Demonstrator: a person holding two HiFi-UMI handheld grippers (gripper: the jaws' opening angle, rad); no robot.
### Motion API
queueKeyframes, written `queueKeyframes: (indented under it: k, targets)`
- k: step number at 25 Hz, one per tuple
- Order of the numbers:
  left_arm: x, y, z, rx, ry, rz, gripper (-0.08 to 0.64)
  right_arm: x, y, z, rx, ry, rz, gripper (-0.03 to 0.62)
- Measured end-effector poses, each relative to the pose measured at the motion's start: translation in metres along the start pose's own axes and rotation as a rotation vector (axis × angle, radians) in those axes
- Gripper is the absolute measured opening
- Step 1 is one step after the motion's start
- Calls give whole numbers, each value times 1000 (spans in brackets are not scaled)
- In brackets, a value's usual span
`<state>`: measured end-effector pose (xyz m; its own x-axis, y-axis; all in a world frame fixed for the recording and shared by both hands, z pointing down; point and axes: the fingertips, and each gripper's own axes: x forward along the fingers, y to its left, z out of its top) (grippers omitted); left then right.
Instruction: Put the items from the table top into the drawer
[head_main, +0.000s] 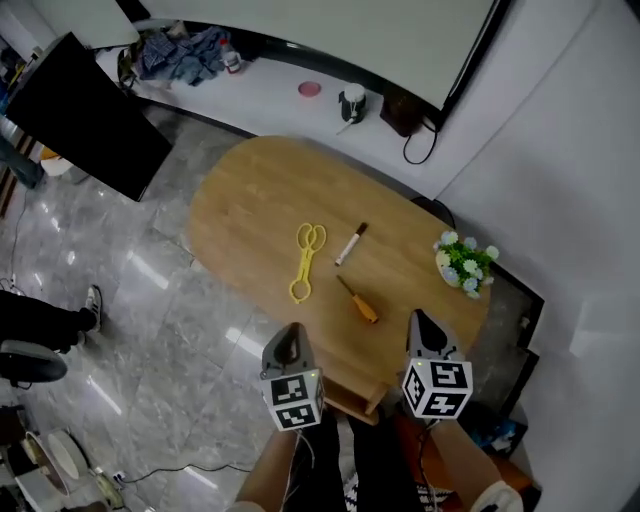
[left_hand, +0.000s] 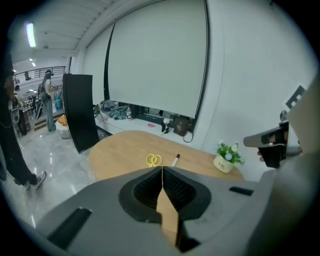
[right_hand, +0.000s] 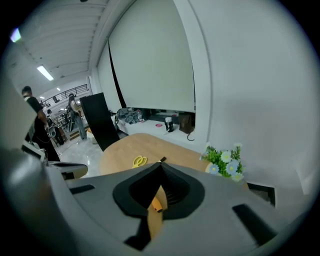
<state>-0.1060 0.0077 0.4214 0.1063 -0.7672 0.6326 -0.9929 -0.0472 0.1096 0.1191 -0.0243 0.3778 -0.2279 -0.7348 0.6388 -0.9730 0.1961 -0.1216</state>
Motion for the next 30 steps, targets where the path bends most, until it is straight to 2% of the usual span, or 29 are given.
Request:
queueKeyframes:
  k: [4, 8, 14, 19, 20, 22, 25, 28, 30]
  targets:
    - [41, 2, -30, -26, 11, -2, 9, 38, -8, -43, 7, 44, -8, -7]
    - [65, 8, -55, -13, 37, 6, 9, 56, -13, -72, 33, 73, -23, -6]
    - [95, 15, -78, -30, 137, -20, 11, 72, -17, -93, 38, 103, -39, -8]
    - [115, 24, -83, 21, 180, -22, 12, 82, -19, -100, 63, 116, -56, -8]
    - [119, 24, -84, 24, 198, -25, 22, 85, -19, -102, 67, 119, -58, -7]
    - [127, 25, -84, 24, 228, -30, 115, 89, -21, -104, 72, 125, -62, -7]
    - [145, 27, -83, 37, 224, -25, 117, 93, -26, -108, 78, 138, -69, -8]
    - [167, 30, -80, 73, 229, -31, 181, 97, -28, -112, 86, 152, -77, -8]
    - [183, 32, -79, 100, 243, -38, 196, 100, -29, -115, 89, 160, -79, -8]
